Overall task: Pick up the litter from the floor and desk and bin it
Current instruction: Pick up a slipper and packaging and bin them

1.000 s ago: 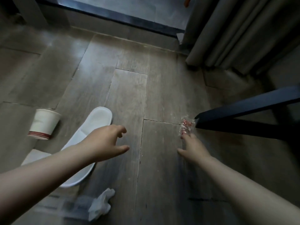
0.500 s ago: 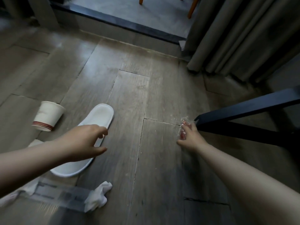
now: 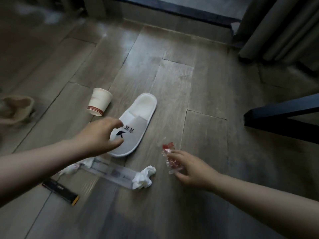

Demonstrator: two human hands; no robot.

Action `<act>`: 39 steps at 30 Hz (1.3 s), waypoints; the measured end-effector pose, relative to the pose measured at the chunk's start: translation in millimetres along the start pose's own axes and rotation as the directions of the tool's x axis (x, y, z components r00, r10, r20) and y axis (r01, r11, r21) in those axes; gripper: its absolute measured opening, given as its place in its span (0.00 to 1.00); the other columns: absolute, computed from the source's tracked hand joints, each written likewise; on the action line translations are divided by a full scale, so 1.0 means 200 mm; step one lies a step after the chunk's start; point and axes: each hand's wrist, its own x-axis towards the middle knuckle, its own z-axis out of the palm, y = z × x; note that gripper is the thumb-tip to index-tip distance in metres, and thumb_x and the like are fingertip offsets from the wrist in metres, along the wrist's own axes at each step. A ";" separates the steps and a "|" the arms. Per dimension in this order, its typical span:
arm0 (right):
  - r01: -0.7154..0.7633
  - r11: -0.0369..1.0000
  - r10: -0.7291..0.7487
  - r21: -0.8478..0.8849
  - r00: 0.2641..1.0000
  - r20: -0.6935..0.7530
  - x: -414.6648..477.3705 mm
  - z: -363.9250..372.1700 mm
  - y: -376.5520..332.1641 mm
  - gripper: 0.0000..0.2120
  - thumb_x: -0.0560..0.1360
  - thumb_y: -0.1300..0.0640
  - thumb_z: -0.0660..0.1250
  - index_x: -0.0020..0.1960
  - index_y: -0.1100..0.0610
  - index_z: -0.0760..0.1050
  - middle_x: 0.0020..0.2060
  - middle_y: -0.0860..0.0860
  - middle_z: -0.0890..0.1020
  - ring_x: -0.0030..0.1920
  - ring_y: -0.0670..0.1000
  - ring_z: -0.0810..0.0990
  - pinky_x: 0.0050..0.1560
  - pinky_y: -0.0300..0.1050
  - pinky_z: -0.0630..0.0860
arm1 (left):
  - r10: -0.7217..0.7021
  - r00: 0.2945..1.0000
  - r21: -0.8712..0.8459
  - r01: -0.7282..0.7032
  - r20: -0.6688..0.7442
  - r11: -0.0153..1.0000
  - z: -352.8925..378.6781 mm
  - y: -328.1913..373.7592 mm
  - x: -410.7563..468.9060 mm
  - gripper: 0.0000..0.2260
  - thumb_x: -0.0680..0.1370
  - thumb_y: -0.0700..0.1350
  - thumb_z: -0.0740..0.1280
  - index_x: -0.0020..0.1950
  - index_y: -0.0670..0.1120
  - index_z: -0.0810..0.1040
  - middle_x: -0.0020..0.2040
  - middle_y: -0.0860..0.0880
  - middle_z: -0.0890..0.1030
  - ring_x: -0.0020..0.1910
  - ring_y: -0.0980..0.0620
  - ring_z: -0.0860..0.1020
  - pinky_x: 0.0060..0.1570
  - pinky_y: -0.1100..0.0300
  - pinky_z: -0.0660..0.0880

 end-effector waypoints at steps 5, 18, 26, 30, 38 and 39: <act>0.145 0.984 -0.145 0.099 0.989 0.000 -0.07 0.06 -0.16 0.38 0.73 0.53 0.64 0.76 0.39 0.47 0.76 0.39 0.50 0.72 0.47 0.65 0.67 0.46 0.69 | 0.111 0.990 0.115 -0.121 0.087 0.986 0.02 -0.02 -0.07 0.32 0.66 0.65 0.53 0.61 0.48 0.76 0.56 0.49 0.78 0.56 0.48 0.76 0.52 0.56 0.72; -0.134 0.974 0.117 0.181 0.988 0.098 0.04 0.15 -0.38 0.43 0.68 0.45 0.64 0.78 0.55 0.51 0.75 0.52 0.61 0.74 0.50 0.60 0.72 0.39 0.58 | -0.095 0.955 0.236 0.028 0.280 0.971 0.12 -0.25 -0.32 0.32 0.64 0.66 0.68 0.62 0.50 0.70 0.57 0.49 0.70 0.57 0.49 0.71 0.55 0.55 0.71; -0.093 0.984 0.074 0.151 0.990 0.124 0.13 0.24 -0.51 0.44 0.73 0.45 0.69 0.79 0.56 0.48 0.78 0.51 0.52 0.77 0.49 0.52 0.75 0.43 0.54 | -0.264 0.828 0.267 0.145 0.495 0.953 0.03 -0.59 -0.47 0.69 0.53 0.60 0.81 0.76 0.55 0.34 0.77 0.48 0.33 0.76 0.44 0.38 0.74 0.54 0.51; -0.172 0.971 0.171 0.165 0.985 0.019 0.10 0.27 -0.53 0.44 0.71 0.46 0.70 0.78 0.54 0.49 0.75 0.50 0.57 0.74 0.53 0.60 0.71 0.43 0.60 | -0.213 0.867 0.210 0.130 0.450 0.969 0.09 -0.66 -0.54 0.65 0.58 0.51 0.82 0.76 0.55 0.33 0.78 0.46 0.38 0.77 0.45 0.45 0.72 0.59 0.54; -0.145 0.967 0.133 0.207 0.989 0.068 0.09 0.26 -0.53 0.42 0.71 0.53 0.71 0.78 0.51 0.51 0.72 0.49 0.61 0.71 0.46 0.63 0.66 0.32 0.60 | -0.148 0.930 0.176 0.092 0.337 0.980 0.23 -0.64 -0.52 0.56 0.62 0.58 0.77 0.78 0.53 0.42 0.67 0.51 0.58 0.65 0.51 0.63 0.59 0.62 0.68; -0.136 0.967 0.121 0.216 0.989 0.080 0.08 0.27 -0.53 0.42 0.71 0.53 0.70 0.78 0.51 0.51 0.71 0.49 0.61 0.70 0.44 0.63 0.64 0.29 0.59 | -0.146 0.932 0.127 0.109 0.333 0.986 0.24 -0.63 -0.51 0.55 0.62 0.57 0.77 0.78 0.52 0.44 0.66 0.51 0.59 0.64 0.51 0.64 0.57 0.62 0.67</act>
